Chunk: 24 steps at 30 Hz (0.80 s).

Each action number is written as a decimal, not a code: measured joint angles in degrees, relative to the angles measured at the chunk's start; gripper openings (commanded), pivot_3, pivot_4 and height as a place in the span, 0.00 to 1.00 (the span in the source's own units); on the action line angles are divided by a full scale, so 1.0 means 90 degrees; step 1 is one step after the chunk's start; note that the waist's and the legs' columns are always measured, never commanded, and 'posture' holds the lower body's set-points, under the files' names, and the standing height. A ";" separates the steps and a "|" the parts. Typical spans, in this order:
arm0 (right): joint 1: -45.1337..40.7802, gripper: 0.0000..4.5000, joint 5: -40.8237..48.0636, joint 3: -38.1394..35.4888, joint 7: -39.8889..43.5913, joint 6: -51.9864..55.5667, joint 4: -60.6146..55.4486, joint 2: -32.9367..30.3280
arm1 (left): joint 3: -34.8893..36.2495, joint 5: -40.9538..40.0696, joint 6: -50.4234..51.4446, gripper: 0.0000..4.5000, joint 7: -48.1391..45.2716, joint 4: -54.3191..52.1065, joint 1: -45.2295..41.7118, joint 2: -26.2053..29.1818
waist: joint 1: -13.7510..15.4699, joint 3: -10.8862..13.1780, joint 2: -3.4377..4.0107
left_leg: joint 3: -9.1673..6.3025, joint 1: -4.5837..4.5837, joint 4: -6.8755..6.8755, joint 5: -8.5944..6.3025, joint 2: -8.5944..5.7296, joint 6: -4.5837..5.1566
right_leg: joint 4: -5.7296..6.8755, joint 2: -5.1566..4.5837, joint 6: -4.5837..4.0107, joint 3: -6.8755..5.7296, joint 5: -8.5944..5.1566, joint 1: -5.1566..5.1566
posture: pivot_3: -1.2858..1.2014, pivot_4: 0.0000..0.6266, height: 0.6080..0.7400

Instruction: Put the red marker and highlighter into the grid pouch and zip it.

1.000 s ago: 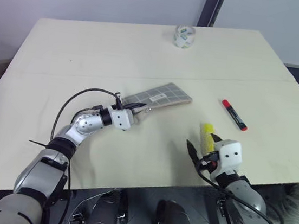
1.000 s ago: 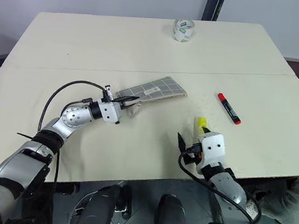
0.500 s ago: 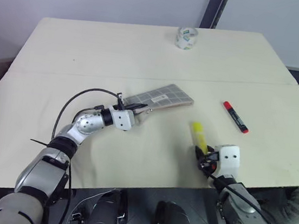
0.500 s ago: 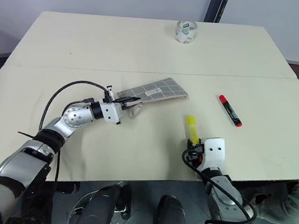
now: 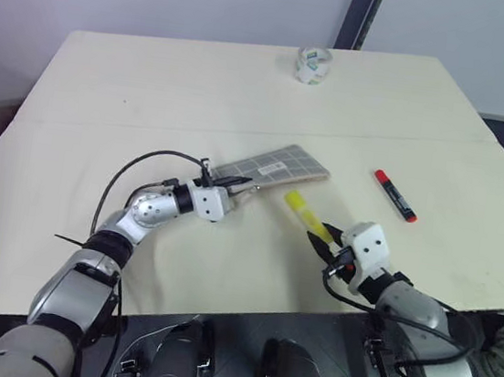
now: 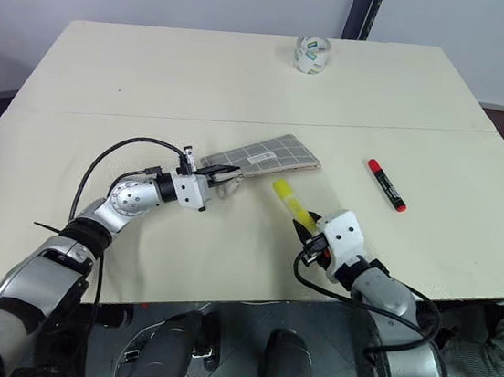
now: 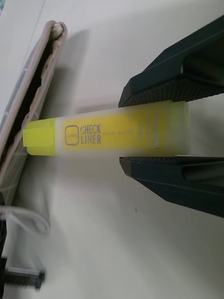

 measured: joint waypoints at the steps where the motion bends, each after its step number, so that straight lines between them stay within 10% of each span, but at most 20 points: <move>1: -0.0076 0.20 -0.0001 -0.0001 0.0021 -0.0016 0.0074 0.0000 | -0.0003 -0.0013 -0.0006 0.00 -0.0024 -0.0004 0.0001 -0.0004 | 0.0002 0.0000 0.0000 | 0.0000 0.0000 0.0002 -0.0001 0.0000 0.0002 | 0.0000 0.0000 0.0000 0.0000 0.0000 0.0002 | 0.52 0.24 1.00; 24: -0.0563 0.20 -0.0014 -0.0052 0.0547 -0.0250 0.0601 -0.0363 | -0.0081 -0.0048 -0.0124 0.00 -0.0271 -0.0096 0.0017 0.0038 | -0.0002 0.0000 0.0000 | 0.0001 0.0000 0.0006 -0.0002 0.0000 0.0004 | 0.0002 -0.0001 0.0001 0.0000 0.0001 0.0004 | 0.52 0.24 1.00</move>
